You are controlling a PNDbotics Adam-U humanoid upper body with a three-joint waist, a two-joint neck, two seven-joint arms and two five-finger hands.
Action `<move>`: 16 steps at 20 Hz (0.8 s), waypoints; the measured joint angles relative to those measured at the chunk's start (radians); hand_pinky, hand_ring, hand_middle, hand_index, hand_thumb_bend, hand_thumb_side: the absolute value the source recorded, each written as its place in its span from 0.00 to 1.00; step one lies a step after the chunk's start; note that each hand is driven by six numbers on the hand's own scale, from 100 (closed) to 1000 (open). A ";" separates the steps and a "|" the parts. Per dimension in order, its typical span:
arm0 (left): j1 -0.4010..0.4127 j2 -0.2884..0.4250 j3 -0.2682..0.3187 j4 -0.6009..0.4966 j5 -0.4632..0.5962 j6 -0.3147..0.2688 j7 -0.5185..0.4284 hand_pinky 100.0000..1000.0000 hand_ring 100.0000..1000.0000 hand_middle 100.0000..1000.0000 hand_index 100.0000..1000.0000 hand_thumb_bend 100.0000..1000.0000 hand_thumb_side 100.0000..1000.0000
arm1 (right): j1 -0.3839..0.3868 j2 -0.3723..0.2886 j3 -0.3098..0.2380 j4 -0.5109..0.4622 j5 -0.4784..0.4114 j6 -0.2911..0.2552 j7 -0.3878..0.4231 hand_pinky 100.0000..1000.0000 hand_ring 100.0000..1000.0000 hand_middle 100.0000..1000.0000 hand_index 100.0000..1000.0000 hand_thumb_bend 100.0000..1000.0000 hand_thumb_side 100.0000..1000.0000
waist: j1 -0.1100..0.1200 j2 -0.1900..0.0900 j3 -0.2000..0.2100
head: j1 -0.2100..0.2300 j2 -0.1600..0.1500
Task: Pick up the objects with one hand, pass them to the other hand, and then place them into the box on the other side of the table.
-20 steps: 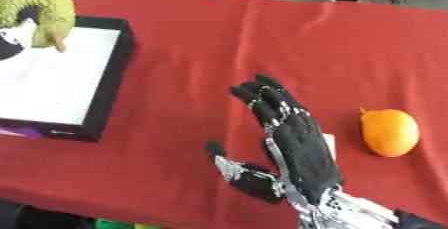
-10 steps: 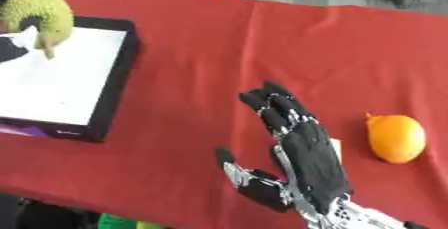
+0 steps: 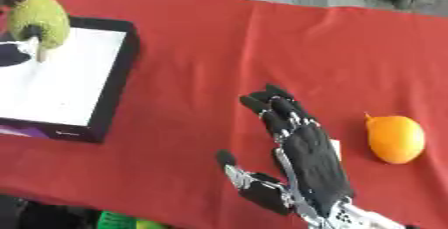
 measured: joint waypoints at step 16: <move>-0.006 -0.013 0.030 -0.028 -0.052 0.016 -0.110 0.73 0.66 0.67 0.81 0.00 0.16 | 0.014 -0.004 0.000 0.000 0.001 -0.003 -0.003 0.49 0.88 0.74 0.81 0.38 0.22 | 0.002 0.000 0.000 | -0.009 0.004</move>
